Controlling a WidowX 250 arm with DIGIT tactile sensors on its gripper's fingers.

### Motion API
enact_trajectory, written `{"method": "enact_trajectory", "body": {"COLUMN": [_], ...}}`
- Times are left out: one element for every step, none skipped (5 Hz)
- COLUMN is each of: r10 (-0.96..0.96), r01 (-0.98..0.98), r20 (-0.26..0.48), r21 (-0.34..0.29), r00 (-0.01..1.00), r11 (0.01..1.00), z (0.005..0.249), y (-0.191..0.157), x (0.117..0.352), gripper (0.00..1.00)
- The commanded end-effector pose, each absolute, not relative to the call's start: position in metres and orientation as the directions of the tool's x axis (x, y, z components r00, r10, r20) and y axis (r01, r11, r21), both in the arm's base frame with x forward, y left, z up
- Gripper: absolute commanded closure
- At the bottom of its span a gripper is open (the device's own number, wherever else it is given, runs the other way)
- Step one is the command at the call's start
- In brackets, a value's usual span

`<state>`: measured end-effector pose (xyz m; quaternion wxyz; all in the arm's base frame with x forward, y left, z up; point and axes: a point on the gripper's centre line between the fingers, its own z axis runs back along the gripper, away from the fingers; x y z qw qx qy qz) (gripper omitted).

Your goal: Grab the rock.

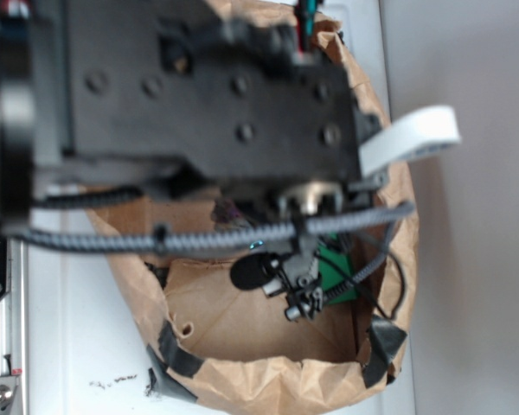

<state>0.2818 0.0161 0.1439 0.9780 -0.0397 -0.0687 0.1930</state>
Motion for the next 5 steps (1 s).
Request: {"method": "enact_trajectory", "body": {"r10": [0.331, 0.226, 0.127, 0.144, 0.154], "r01": [-0.313, -0.210, -0.133, -0.158, -0.194], "r20": [0.202, 0.291, 0.340, 0.372, 0.389], "r21": [-0.116, -0.086, -0.007, 0.007, 0.068], "r00": [0.922, 0.930, 0.932, 0.917, 0.909], "r11": [0.942, 0.974, 0.991, 0.987, 0.979], "z": [0.194, 0.200, 0.201, 0.195, 0.191], "y": [0.035, 0.027, 0.020, 0.018, 0.015], "x": [0.278, 0.277, 0.278, 0.279, 0.280], "gripper": [1.00, 1.00, 1.00, 1.00, 1.00]}}
